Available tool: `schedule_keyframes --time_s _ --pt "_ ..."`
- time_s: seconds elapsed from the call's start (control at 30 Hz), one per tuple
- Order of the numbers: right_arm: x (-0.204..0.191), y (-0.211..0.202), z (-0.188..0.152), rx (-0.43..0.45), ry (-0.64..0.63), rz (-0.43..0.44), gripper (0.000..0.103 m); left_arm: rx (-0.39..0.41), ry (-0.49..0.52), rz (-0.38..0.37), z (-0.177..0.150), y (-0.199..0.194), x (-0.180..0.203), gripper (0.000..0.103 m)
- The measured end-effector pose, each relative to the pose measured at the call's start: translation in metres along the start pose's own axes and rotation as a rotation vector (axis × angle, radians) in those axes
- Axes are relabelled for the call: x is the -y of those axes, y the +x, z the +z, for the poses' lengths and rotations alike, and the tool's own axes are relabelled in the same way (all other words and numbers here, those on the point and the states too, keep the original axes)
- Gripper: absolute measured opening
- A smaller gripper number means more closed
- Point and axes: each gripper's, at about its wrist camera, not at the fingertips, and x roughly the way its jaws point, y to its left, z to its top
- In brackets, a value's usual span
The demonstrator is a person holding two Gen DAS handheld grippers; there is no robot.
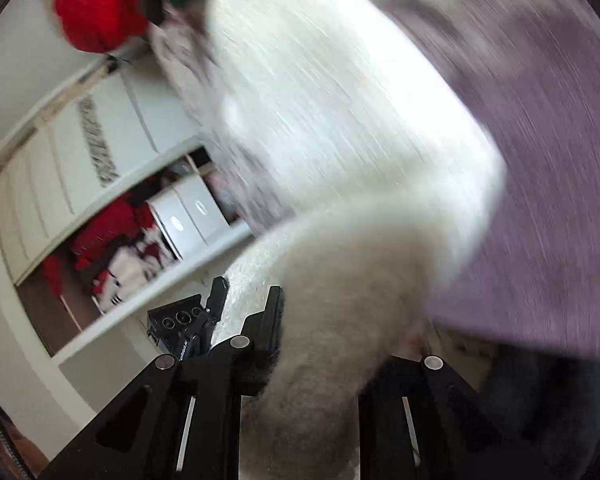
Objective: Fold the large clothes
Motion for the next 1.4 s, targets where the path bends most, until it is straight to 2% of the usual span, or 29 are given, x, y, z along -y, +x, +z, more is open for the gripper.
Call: schedule_keyframes --time_s 0.03,0.07,0.13,0.17,0.23,0.3,0.43,0.5,0.53,0.6,0.63,0.67,0.7,0.73,0.8,0.87,0.9,0.97,1.0,1.07,1.13,1.17,1.23,1.27,1.3,1.33,1.37,1.4 --pt "-0.01 0.0 0.02 0.03 -0.013 -0.003 0.016 -0.001 0.031 0.002 0.02 0.016 0.002 0.013" --pt "-0.018 0.003 0.042 0.059 -0.009 0.002 0.016 -0.009 0.07 0.042 0.042 0.034 0.0 0.013" --pt "-0.024 0.016 0.084 0.097 0.019 0.013 0.016 -0.049 0.076 0.066 0.075 0.078 -0.008 0.013" --pt "-0.026 0.02 0.1 0.117 0.03 0.008 0.016 -0.072 0.074 0.11 0.09 0.099 -0.015 0.013" --pt "-0.021 0.026 0.133 0.119 0.063 0.0 0.016 -0.131 0.052 0.14 0.111 0.133 -0.024 0.014" --pt "-0.012 0.033 0.154 0.122 0.133 -0.015 0.016 -0.176 0.017 0.161 0.115 0.146 -0.044 0.014" --pt "-0.018 0.045 0.169 0.043 0.197 -0.026 0.02 -0.205 -0.03 0.118 0.117 0.135 -0.051 0.015" --pt "-0.028 0.042 0.169 0.007 0.195 -0.005 0.03 -0.192 -0.062 0.085 0.12 0.121 -0.048 0.016" --pt "-0.036 0.042 0.168 0.004 0.183 0.015 0.032 -0.179 -0.07 0.063 0.118 0.116 -0.048 0.021" --pt "-0.054 0.044 0.17 0.005 0.152 0.018 0.038 -0.141 -0.097 0.0 0.122 0.104 -0.045 0.045" --pt "-0.061 0.045 0.17 0.004 0.14 0.012 0.039 -0.119 -0.111 -0.015 0.125 0.098 -0.042 0.073" --pt "-0.065 0.045 0.17 0.002 0.133 0.009 0.043 -0.095 -0.121 -0.025 0.129 0.095 -0.042 0.093" --pt "-0.064 0.043 0.171 0.002 0.138 0.01 0.052 -0.055 -0.132 -0.029 0.132 0.086 -0.042 0.096" --pt "-0.066 0.043 0.171 0.006 0.149 0.026 0.057 -0.028 -0.14 -0.02 0.136 0.082 -0.04 0.096" --pt "-0.072 0.033 0.178 0.033 0.149 0.099 0.081 0.03 -0.136 0.028 0.139 0.067 -0.038 0.096" --pt "-0.096 0.025 0.184 0.08 0.081 0.182 0.081 0.077 -0.115 0.067 0.135 0.052 -0.033 0.096" --pt "-0.103 0.016 0.184 0.105 0.05 0.183 0.081 0.095 -0.094 0.102 0.131 0.045 -0.03 0.096" --pt "-0.117 -0.001 0.185 0.145 -0.023 0.084 0.081 0.107 -0.029 0.18 0.119 0.039 -0.019 0.096" --pt "-0.121 -0.01 0.185 0.161 -0.077 -0.006 0.081 0.103 0.008 0.219 0.113 0.04 -0.014 0.096" --pt "-0.136 -0.012 0.18 0.193 -0.203 -0.241 0.081 0.072 0.084 0.311 0.097 0.049 -0.003 0.096" --pt "-0.132 -0.015 0.171 0.191 -0.295 -0.444 0.081 0.027 0.13 0.413 0.08 0.068 0.002 0.096" --pt "-0.126 -0.016 0.168 0.177 -0.325 -0.489 0.081 0.007 0.144 0.449 0.074 0.081 0.002 0.096" --pt "-0.112 -0.005 0.168 0.112 -0.382 -0.514 0.081 -0.064 0.169 0.478 0.065 0.11 -0.004 0.096" --pt "-0.106 0.0 0.169 0.09 -0.391 -0.527 0.081 -0.085 0.177 0.481 0.062 0.119 -0.006 0.086" --pt "-0.1 0.002 0.17 0.074 -0.399 -0.534 0.081 -0.086 0.181 0.456 0.062 0.129 -0.008 0.07" --pt "-0.095 0.008 0.172 0.061 -0.41 -0.522 0.08 -0.083 0.18 0.46 0.063 0.133 -0.008 0.048" --pt "-0.092 0.015 0.174 0.058 -0.417 -0.507 0.072 -0.076 0.184 0.481 0.066 0.135 -0.008 0.027" --pt "-0.089 0.023 0.176 0.052 -0.428 -0.501 0.038 -0.044 0.19 0.467 0.074 0.131 -0.006 0.017"
